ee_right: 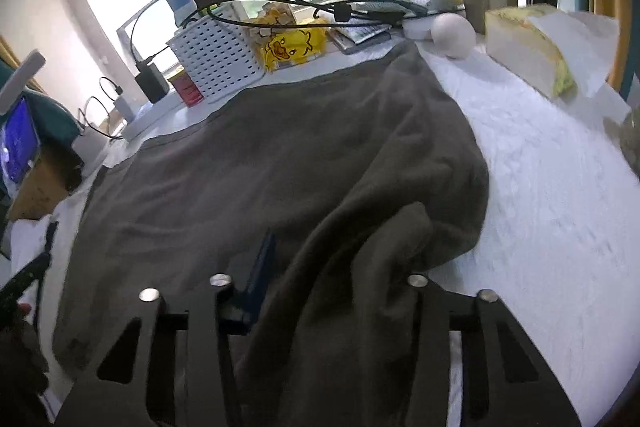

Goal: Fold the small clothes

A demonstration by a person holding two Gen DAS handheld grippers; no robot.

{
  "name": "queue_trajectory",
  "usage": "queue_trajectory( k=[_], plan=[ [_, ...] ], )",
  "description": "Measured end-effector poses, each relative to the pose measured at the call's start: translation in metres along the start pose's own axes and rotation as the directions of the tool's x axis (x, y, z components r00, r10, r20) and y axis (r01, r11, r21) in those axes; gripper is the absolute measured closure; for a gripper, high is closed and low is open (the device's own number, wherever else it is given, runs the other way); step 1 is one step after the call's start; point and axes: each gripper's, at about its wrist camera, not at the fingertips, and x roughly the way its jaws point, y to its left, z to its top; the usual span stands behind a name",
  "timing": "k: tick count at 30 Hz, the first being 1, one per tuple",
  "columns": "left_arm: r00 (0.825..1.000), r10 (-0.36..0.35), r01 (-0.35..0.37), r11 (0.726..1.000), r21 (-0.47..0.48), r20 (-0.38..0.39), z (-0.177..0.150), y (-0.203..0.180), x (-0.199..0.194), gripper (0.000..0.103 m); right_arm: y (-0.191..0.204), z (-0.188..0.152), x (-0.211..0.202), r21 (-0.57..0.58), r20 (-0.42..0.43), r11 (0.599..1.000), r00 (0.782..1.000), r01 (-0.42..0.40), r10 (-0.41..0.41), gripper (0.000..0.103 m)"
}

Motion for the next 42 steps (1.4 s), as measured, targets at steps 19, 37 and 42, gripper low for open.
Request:
queue_trajectory(
  k=[19, 37, 42],
  plan=[
    [0.997, -0.031, 0.036, 0.997, -0.071, 0.067, -0.003, 0.053, -0.008, 0.04, 0.125, 0.014, 0.01, -0.256, -0.02, 0.951, 0.984, -0.174, 0.175, 0.088],
    [0.996, -0.024, 0.033, 0.992, -0.118, 0.081, -0.022, 0.086, -0.02, 0.04, 0.238, -0.017, 0.044, -0.428, -0.204, 0.84, 0.941, -0.333, 0.269, 0.088],
    [0.997, -0.016, 0.026, 0.99, -0.138, 0.072, -0.029, 0.096, -0.023, 0.04, 0.262, -0.026, 0.047, -0.456, -0.238, 0.816, 0.932, -0.355, 0.273, 0.088]
  ],
)
